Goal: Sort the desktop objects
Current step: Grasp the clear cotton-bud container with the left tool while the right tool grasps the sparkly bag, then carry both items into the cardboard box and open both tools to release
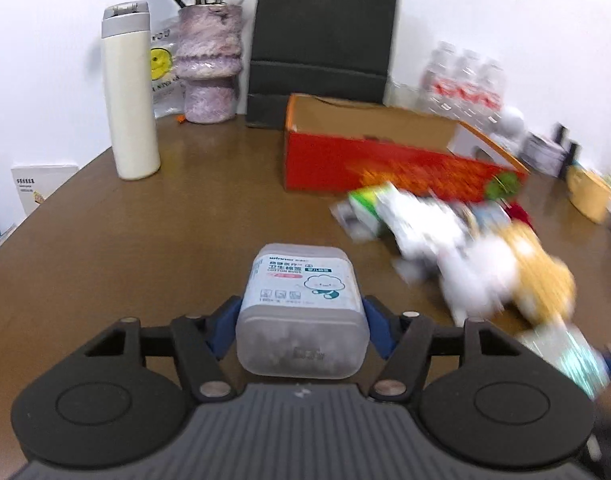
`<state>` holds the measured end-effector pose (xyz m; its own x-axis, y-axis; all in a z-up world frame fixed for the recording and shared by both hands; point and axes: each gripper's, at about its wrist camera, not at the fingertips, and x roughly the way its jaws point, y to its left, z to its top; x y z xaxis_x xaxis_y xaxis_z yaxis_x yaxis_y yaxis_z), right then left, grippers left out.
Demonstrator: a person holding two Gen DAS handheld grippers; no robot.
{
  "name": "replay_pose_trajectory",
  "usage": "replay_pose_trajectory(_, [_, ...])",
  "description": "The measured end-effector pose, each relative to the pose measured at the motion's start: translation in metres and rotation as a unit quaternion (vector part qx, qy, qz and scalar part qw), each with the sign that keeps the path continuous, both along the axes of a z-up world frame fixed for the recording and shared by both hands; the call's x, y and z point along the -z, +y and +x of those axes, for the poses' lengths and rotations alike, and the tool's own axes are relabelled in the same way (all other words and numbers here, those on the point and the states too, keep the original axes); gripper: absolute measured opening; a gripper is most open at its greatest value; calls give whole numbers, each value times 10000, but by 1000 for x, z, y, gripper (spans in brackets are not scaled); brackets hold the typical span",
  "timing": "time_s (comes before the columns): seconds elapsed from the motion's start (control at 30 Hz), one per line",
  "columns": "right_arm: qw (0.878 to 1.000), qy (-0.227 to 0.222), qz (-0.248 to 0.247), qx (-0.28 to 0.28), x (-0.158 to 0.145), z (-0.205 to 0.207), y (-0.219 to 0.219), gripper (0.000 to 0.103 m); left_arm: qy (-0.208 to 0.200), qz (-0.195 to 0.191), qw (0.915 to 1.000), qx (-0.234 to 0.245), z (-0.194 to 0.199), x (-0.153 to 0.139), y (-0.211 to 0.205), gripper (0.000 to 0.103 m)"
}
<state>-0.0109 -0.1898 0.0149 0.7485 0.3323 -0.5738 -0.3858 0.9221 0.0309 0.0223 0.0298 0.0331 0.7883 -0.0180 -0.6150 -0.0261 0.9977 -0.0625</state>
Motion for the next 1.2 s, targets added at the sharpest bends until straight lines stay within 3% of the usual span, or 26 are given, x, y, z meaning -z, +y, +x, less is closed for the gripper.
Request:
replay_pose_trajectory(0.2, [9997,-19,-255,-22,5,-22,13,60,138,-131,9997,164,-56,2,2,67])
replay_pose_trajectory(0.27, [9997,-87,-242,-55,1,-31,15,80,211,-131,9994,224,-63,4,3,69])
replay_pose_trajectory(0.3, [9996,-164,-215,-56,-3,-35,15,81,195,-124,9995,235,-67,4,4,76])
replay_pose_trajectory(0.4, [9994,-271,-211,-7,-12,-36,15,81,72,-160,9996,240,-71,-1,6,83])
replay_pose_trajectory(0.5, [9998,-137,-100,39,-16,-26,17,72,70,27,9994,334,-57,-4,5,92])
replay_pose_trajectory(0.57, [9998,76,-157,-46,-10,-16,23,55,354,87,9988,332,-40,1,5,91])
replay_pose_trajectory(0.63, [9992,265,-251,-131,1,-10,30,42,548,64,9975,442,-28,9,4,68])
replay_pose_trajectory(0.77, [9997,214,-2,-73,4,-6,26,35,516,-51,9974,510,-24,14,4,66])
replay_pose_trajectory(0.83, [9998,140,118,-57,-2,-1,22,35,310,-257,9978,524,-25,8,5,66])
replay_pose_trajectory(0.93, [9993,-212,305,65,-20,10,14,35,-51,-255,9983,522,-14,-11,1,66])
replay_pose_trajectory(1.1, [9961,-589,470,453,-50,58,1,35,-577,-50,9971,486,42,-51,-7,66])
replay_pose_trajectory(1.2, [9943,-766,387,625,-64,94,-2,36,-748,-304,9957,452,87,-69,-7,66])
